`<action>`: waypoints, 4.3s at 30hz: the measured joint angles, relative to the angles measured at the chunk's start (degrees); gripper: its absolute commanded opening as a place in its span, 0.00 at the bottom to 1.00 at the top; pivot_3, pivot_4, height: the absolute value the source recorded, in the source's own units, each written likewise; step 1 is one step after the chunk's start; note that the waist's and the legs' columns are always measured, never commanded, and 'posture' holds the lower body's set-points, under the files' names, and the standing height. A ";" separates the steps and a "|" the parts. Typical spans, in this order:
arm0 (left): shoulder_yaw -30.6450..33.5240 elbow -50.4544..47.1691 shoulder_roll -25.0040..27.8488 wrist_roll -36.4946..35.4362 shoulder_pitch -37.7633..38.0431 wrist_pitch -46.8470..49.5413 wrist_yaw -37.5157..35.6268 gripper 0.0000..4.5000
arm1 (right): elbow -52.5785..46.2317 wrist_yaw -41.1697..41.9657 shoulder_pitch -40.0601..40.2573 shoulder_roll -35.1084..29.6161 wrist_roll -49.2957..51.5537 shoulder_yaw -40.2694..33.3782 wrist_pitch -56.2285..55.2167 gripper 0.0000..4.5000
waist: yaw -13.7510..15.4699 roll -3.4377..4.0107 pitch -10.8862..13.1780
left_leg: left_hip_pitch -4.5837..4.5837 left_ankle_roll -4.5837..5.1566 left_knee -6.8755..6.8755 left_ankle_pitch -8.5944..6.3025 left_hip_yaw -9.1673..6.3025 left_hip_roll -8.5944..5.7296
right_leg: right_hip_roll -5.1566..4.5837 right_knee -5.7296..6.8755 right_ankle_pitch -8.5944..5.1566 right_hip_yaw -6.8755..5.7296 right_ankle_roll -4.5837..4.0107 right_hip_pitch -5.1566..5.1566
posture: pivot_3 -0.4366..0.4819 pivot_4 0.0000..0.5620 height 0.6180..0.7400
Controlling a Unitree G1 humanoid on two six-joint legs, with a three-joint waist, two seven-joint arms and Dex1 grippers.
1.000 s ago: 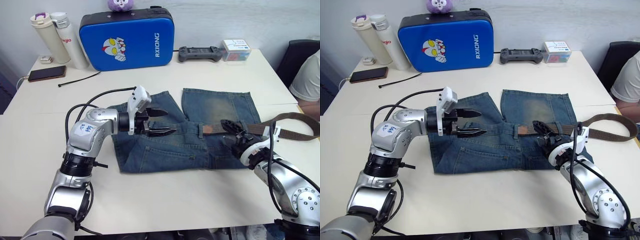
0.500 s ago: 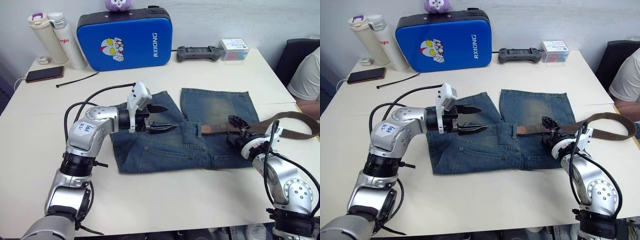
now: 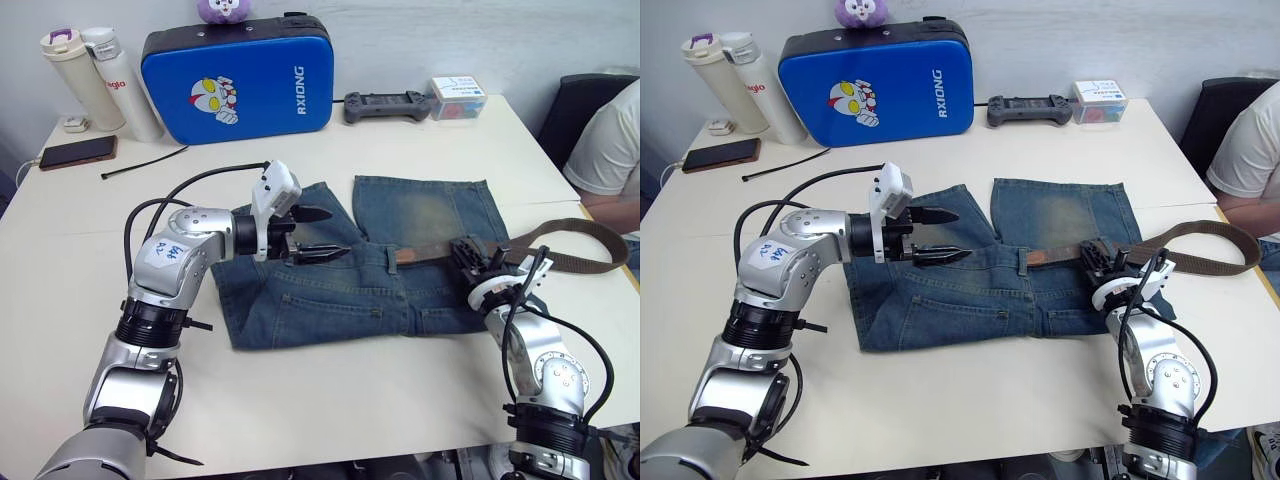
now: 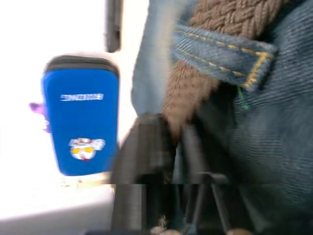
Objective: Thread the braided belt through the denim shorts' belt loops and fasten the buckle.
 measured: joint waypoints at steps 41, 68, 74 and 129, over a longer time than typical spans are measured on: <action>-3.66 0.83 1.92 2.84 0.36 -6.23 -2.86 1.00 | -13.71 -3.98 -0.53 3.98 -10.82 11.41 18.70 0.85 | -1.34 -0.01 -0.04 | 0.00 -0.37 -0.81 0.24 0.10 -0.02 | 0.09 0.06 -0.06 0.40 -0.11 -0.46 | 0.48 0.27 0.99; -11.97 22.88 0.13 23.97 -2.98 -46.95 -8.45 0.65 | -27.98 10.23 1.38 -24.82 -45.99 24.43 29.86 0.00 | 0.13 -0.19 -0.07 | -0.11 -0.13 -0.65 0.27 0.17 -0.08 | 0.07 0.12 -0.03 0.50 -0.06 -0.51 | 0.48 0.27 0.99; -11.96 24.48 -0.08 24.13 -3.36 -47.24 -8.82 0.65 | -28.21 10.67 2.17 -22.78 -48.04 23.78 30.04 0.00 | 0.16 -0.39 -0.20 | -0.10 -0.13 -0.65 0.27 0.16 -0.08 | 0.07 0.12 -0.03 0.50 -0.06 -0.51 | 0.48 0.27 0.99; -1.45 29.38 14.99 21.09 -0.26 -34.88 -11.26 0.99 | -25.37 22.79 -1.72 -18.32 -61.74 21.87 34.91 0.00 | 0.18 -1.05 -0.67 | -0.06 0.08 -0.72 0.15 0.12 -0.10 | 0.04 0.16 -0.04 0.46 -0.08 -0.50 | 0.48 0.27 0.99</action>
